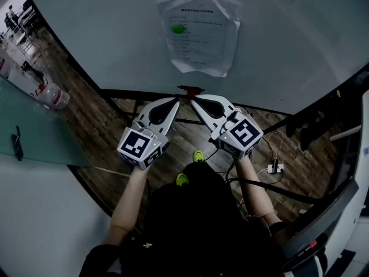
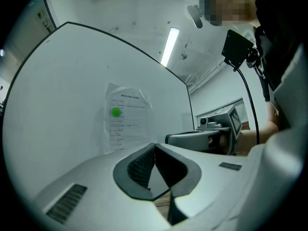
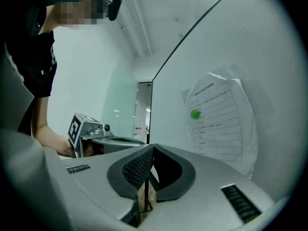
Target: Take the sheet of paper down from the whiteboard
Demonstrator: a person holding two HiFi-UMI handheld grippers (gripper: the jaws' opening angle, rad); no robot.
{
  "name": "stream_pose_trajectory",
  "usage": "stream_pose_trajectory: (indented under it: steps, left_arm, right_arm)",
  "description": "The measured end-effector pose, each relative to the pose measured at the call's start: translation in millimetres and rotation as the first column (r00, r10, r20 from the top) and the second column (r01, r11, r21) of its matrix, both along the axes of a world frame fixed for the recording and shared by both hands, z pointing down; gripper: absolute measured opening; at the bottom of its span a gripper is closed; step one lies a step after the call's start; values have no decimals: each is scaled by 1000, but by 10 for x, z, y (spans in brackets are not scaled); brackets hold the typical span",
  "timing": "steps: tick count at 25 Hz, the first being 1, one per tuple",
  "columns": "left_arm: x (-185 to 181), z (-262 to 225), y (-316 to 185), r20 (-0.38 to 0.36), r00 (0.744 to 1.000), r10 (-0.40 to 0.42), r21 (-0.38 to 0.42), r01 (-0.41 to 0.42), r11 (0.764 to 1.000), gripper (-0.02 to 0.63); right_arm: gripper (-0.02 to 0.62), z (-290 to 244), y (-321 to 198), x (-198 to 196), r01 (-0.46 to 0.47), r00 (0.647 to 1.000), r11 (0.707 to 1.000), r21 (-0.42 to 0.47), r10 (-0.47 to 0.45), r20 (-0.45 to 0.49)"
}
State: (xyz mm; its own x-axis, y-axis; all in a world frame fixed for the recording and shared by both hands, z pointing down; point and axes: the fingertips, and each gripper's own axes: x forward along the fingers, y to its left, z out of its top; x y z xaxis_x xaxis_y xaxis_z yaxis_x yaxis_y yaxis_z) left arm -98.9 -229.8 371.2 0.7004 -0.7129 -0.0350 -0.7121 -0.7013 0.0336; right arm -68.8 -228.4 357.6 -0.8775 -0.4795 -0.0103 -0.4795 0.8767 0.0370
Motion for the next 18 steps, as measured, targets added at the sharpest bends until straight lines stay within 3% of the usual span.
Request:
stream_pose_trajectory:
  steps: [6,18]
  left_arm:
    - [-25,-190,-210,90,995,-37,60,32,998,28]
    - [9,-512,-665,169,984,-64,190,31,981,28]
  right_arm:
    - [11,-148,-196,-64,6,1000,999,39,-6,-17]
    - [18,-363,-593,-139,-6,999,996,85,10,-41]
